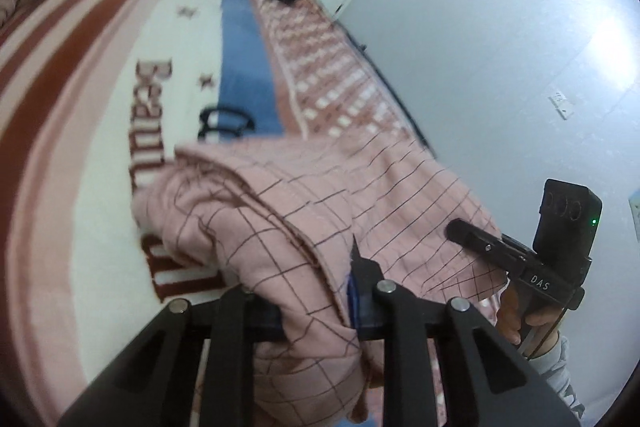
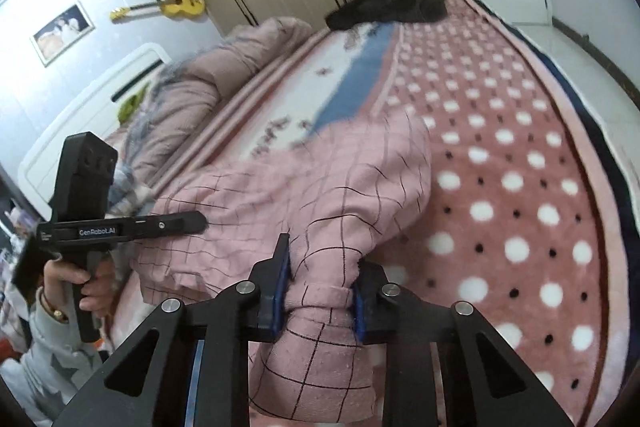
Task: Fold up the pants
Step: 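Lift the folded pants with both tools and carry them toward the clothes stack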
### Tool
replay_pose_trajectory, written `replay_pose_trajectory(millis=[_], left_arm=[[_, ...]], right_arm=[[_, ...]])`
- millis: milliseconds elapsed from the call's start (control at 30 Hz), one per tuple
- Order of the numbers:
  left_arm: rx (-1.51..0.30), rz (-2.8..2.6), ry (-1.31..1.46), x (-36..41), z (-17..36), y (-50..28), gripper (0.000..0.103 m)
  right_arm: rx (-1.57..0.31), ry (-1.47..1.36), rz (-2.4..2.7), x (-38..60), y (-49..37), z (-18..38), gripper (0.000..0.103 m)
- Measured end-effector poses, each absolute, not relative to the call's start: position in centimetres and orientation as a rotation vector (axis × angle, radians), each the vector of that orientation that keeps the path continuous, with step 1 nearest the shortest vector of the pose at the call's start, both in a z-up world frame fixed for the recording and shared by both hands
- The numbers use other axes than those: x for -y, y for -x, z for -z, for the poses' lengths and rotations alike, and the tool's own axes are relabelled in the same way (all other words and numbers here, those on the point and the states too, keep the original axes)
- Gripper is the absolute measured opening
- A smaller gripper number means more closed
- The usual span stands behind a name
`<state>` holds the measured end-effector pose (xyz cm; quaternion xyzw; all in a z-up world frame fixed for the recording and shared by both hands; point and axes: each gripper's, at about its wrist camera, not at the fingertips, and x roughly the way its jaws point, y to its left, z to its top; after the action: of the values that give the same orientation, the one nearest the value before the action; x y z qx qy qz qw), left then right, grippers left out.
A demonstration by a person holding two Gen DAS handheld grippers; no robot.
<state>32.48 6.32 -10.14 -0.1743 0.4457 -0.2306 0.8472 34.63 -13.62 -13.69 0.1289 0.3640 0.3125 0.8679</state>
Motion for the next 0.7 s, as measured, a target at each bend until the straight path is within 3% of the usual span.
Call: replay_pose_trajectory(millis=[433,700], left_arm=[[-0.664,0.397,0.257,-17.7,-6.6,-23.9,0.019],[-0.603,0.255,0.281,-30.3,-10.2,-20.2,0.018]], right_arm=[[-0.516,-0.243,-0.755,3.8,-27.6,-0.9,0.019],[-0.473,-0.208,-0.873,-9.4,-26.5,-5.7,0.019]])
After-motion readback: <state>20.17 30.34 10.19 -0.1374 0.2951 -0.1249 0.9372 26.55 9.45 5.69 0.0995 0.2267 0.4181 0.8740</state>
